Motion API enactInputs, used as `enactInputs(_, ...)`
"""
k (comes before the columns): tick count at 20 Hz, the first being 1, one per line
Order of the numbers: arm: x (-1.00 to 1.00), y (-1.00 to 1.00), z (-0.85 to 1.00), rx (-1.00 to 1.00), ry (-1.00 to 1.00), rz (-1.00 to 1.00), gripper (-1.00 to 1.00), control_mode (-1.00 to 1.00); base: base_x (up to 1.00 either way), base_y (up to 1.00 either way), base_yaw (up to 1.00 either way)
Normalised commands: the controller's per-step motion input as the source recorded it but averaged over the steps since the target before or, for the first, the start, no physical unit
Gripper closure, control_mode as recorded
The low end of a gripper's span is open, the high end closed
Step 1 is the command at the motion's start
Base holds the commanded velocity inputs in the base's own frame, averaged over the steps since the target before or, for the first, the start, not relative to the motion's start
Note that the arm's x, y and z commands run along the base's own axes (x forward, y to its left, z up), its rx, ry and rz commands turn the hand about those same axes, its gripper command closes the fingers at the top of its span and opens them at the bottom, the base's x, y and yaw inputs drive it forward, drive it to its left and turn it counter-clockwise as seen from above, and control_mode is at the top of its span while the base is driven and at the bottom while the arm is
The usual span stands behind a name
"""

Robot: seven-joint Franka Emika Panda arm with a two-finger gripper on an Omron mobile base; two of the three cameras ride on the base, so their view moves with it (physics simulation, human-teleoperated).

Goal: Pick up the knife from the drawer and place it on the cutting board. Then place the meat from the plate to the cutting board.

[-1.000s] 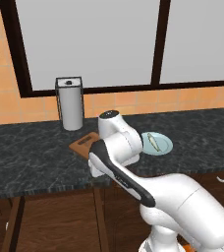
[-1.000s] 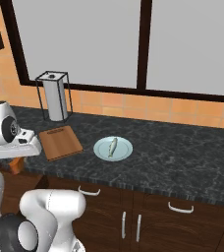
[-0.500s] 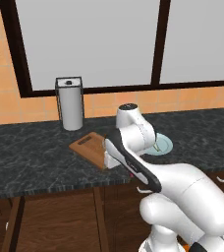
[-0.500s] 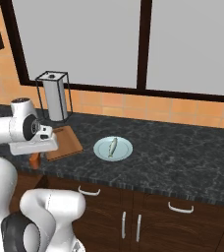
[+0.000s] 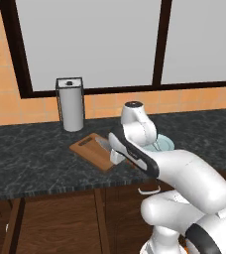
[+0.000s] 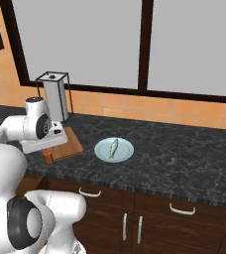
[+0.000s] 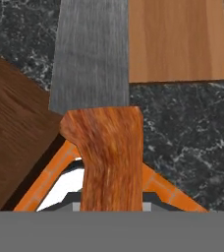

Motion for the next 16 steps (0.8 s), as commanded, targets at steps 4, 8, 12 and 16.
enactInputs(4, 0.87, 0.00, -0.12, 0.00, 0.00, 0.21, 1.00, -1.00, 0.00, 0.00, 0.00)
enactInputs(8, 0.68, 0.00, -0.20, 0.00, 0.00, 0.14, 1.00, -1.00, 0.00, 0.00, 0.00)
enactInputs(12, 0.16, 0.11, -0.20, 0.00, 0.00, 0.18, 1.00, -1.00, 0.00, 0.00, 0.00)
enactInputs(16, 0.00, 0.21, -0.21, 0.00, 0.00, 0.13, 1.00, -1.00, 0.00, 0.00, 0.00)
